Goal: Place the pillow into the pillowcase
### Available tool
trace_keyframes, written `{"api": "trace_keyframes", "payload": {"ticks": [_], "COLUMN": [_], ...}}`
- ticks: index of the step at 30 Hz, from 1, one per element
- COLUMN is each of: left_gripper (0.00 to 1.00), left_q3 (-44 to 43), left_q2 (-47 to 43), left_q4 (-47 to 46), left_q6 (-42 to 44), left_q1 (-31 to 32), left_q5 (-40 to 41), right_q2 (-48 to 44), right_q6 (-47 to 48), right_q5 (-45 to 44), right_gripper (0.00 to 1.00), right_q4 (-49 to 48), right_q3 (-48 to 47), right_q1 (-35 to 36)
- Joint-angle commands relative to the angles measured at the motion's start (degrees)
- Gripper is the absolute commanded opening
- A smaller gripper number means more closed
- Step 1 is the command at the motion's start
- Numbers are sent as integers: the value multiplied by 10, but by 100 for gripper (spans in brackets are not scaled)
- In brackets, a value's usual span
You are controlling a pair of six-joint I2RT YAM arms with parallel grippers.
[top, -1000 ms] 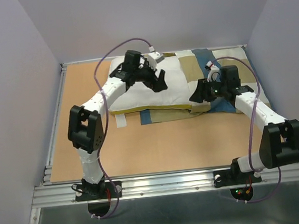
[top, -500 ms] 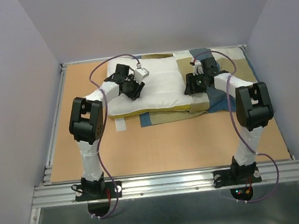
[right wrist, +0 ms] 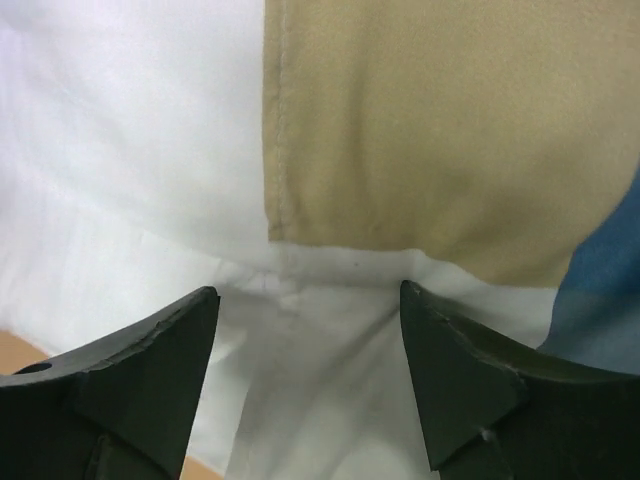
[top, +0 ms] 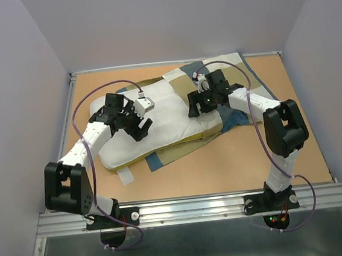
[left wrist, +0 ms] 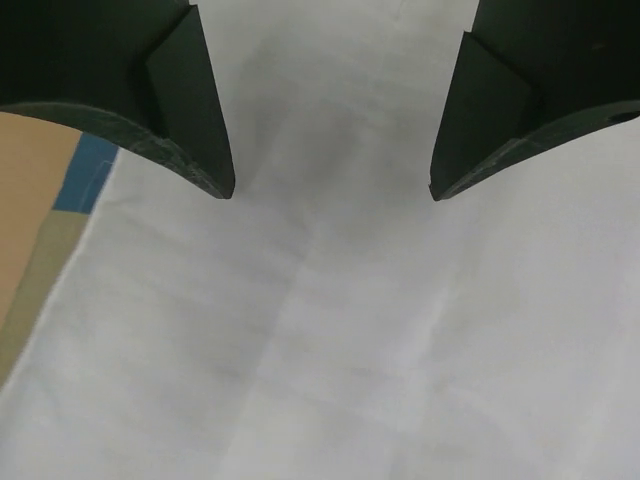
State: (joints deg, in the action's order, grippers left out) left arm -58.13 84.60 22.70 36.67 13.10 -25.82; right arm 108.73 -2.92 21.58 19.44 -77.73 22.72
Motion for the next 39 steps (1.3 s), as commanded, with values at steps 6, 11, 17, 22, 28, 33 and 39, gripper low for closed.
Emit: {"api": "trace_keyframes", "payload": {"ticks": [6,11,17,22,28,33,39], "left_gripper": [97,99,62,9,0,0,0], "left_q3": [-1,-7,-71,-185,-271,-282,-292], "left_q2": [-56,30,166,200,225,229,239], "left_q4": [-36,-106,-160,-80,-65,-79,-79], "left_q6": [65,45,-3,-84,-196,-216,-240], "left_q1": [197,291,293,263,233,229,216], "left_q5": [42,141,203,42,-81,-99,-114], "right_q2": [-159,-183,-228,-232,-228,-224,-245], "right_q6": [16,24,69,49,-23,-90,-184], "right_q5": [-55,-45,-63,-56,-43,-65,22], "right_gripper": [100,91,81,80,82,86,95], "right_q4": [122,184,215,206,140,4,-167], "right_q3": [35,99,126,154,194,247,304], "right_q1": [-25,-59,-83,-84,-84,-94,-102]}}
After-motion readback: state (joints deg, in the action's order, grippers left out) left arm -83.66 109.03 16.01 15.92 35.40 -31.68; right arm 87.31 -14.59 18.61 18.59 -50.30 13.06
